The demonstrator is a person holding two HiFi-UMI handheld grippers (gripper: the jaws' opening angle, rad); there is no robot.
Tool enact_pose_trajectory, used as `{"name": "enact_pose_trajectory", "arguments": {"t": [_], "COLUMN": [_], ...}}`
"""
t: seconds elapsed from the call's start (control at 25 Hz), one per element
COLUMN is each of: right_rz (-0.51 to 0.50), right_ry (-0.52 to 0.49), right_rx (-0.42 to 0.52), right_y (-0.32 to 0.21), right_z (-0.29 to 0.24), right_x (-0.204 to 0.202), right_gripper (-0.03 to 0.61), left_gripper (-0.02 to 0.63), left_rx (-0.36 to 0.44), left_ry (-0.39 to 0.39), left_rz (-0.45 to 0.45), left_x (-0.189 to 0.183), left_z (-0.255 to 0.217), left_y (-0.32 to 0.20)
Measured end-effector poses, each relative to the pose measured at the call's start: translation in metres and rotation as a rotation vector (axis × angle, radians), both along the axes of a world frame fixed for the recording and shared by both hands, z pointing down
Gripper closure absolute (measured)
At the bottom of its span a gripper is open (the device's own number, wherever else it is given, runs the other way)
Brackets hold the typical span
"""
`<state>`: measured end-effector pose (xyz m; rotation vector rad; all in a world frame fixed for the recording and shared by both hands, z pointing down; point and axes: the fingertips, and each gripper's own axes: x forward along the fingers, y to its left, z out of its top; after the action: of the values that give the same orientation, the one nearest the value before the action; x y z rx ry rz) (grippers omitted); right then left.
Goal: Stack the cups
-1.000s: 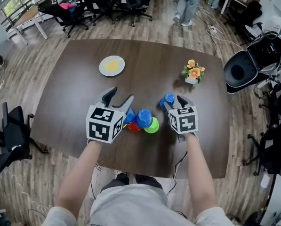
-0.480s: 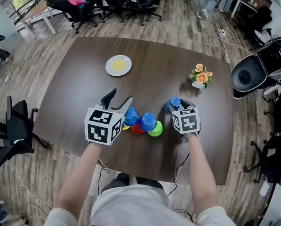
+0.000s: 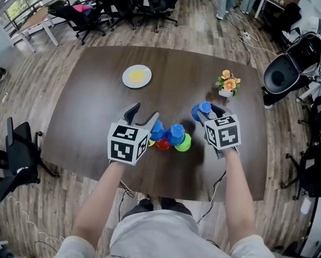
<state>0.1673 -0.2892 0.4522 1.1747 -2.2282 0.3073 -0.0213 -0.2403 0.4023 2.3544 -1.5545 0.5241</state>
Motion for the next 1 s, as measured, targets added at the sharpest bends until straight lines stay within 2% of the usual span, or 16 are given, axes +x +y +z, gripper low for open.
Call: {"name": "enact_pose_trajectory", "arguments": {"t": [0.32, 0.52, 0.72, 1.0], "right_rz": [-0.030, -0.088, -0.169, -0.203], "right_ry": [-0.044, -0.043, -0.033, 0.015], "right_rx": [0.067, 0.084, 0.055, 0.016], "right_y": [0.029, 0.049, 0.073, 0.092], "right_z": [-0.065, -0.093, -0.099, -0.091], "right_x": [-0.027, -0.055, -0.089, -0.115], "right_gripper": [0.360, 0.360, 0.360, 0.360], "left_gripper": [0.356, 0.356, 0.356, 0.356], "left_rx": [0.011, 0.010, 0.013, 0.017], "left_ry": [0.024, 0.036, 0.045, 0.056], "left_rz": [0.057, 0.085, 0.111, 0.142], "left_x": [0.003, -0.001, -0.007, -0.013], "left_z": [-0.002, -0.002, 0.000, 0.002], "left_y": [0.015, 0.025, 0.036, 0.049]}}
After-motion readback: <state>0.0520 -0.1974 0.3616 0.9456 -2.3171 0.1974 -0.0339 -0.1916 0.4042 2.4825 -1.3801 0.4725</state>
